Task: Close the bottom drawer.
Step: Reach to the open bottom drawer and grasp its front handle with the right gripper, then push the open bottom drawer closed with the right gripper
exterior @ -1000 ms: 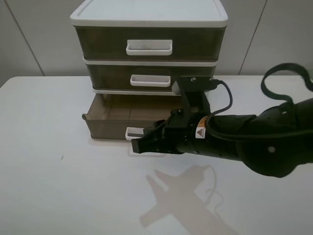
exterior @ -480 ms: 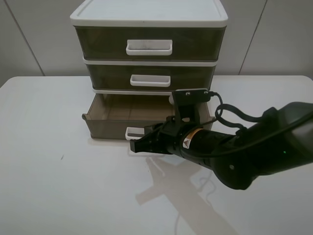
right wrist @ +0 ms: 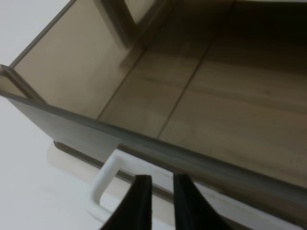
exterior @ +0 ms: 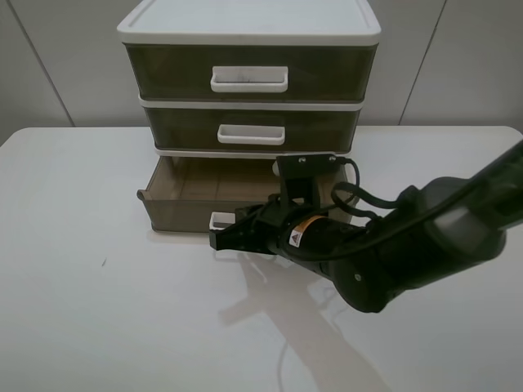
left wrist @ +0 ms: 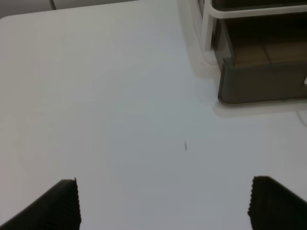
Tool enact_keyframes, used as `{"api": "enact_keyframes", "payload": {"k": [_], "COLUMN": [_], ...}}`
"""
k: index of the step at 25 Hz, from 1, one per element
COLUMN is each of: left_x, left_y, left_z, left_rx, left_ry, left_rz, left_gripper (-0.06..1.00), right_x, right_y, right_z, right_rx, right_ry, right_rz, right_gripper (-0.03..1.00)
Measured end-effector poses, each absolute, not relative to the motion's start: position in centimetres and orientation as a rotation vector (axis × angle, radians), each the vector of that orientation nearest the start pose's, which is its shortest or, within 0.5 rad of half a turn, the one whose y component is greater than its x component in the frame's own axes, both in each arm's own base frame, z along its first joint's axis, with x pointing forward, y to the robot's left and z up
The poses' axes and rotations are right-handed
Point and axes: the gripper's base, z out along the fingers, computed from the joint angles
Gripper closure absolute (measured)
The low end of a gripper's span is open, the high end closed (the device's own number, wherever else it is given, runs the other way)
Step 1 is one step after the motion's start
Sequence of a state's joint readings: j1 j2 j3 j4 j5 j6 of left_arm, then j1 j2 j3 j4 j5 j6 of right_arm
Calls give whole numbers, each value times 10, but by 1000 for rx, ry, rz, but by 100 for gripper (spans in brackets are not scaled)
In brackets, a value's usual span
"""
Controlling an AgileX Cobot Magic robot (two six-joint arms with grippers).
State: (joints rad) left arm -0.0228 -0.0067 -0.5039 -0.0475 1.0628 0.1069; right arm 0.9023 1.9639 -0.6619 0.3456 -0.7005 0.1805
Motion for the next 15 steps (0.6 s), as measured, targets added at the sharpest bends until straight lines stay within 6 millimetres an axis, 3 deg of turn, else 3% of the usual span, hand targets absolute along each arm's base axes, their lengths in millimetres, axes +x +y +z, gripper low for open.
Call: {"api": "enact_keyframes", "payload": {"k": [15], "left_x": [-7], "left_y": [-4], "left_z": [278], "left_rx": [134], "left_ry": [2030], "left_rz": [-4], "left_gripper": [23], "right_x": [234], "right_y": [253], "right_z": [79], "right_rx": [-240], "right_ry": [2127], "right_rz": [542], "right_gripper": [95]}}
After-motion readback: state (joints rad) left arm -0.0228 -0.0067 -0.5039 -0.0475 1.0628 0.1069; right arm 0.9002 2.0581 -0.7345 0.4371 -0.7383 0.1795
